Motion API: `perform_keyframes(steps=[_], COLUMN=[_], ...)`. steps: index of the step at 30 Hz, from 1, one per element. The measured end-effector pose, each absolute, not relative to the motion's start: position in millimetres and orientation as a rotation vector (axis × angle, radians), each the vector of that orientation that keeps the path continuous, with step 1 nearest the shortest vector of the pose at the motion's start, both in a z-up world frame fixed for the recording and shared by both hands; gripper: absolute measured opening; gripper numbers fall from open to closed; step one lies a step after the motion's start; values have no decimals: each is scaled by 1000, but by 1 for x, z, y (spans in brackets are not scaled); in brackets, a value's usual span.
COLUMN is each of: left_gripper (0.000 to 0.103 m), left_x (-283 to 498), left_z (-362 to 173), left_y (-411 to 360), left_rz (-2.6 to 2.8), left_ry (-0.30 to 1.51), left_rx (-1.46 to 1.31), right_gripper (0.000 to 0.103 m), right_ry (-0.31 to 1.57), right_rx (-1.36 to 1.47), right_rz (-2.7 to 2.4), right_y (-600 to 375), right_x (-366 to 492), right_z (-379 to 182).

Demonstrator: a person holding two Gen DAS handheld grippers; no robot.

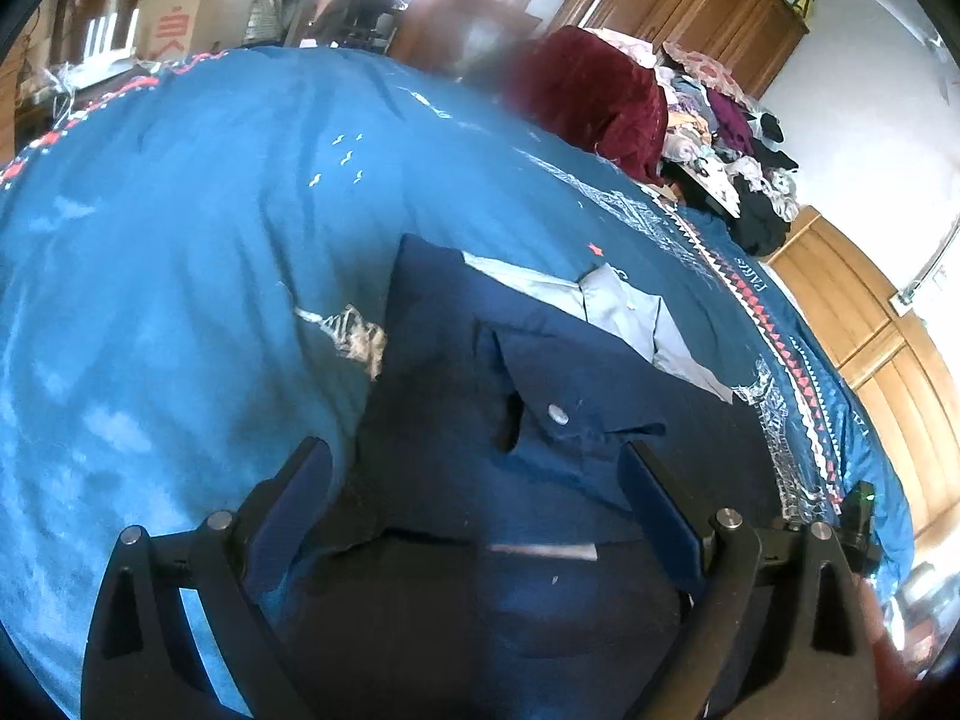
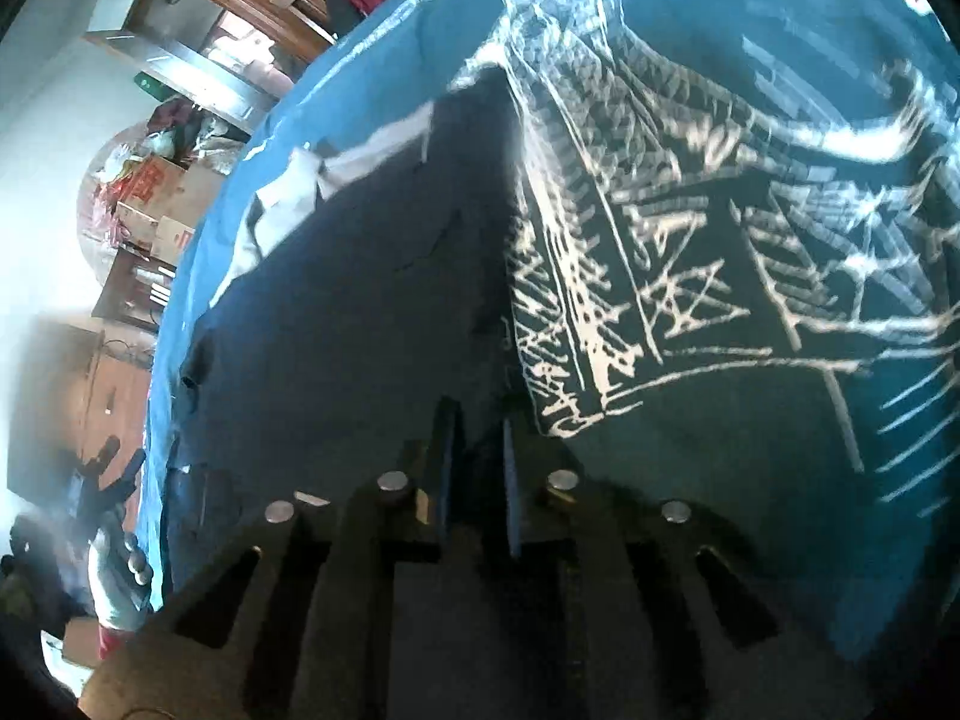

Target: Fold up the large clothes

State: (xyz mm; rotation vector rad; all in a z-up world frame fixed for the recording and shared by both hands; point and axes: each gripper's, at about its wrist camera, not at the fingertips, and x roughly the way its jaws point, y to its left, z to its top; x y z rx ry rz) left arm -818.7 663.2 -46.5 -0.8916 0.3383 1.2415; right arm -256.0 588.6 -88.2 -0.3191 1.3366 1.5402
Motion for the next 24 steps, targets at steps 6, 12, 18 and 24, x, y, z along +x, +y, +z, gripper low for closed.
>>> perform_keyframes(steps=[6, 12, 18, 24], left_gripper=[97, 91, 97, 95], left_x=[-750, -708, -774, -794], left_z=[-34, -78, -90, -79], left_y=[702, 759, 761, 726], left_rz=[1079, 1208, 1221, 1215], left_ry=[412, 781, 737, 737], left_rx=[-808, -707, -845, -832], right_gripper=[24, 24, 18, 37], right_ry=[1087, 1097, 1104, 998], right_rx=[-285, -407, -504, -466], right_rz=[1471, 1593, 1563, 1751], right_y=[564, 575, 580, 583], right_x=[-243, -267, -269, -308], right_z=[-36, -63, -75, -26])
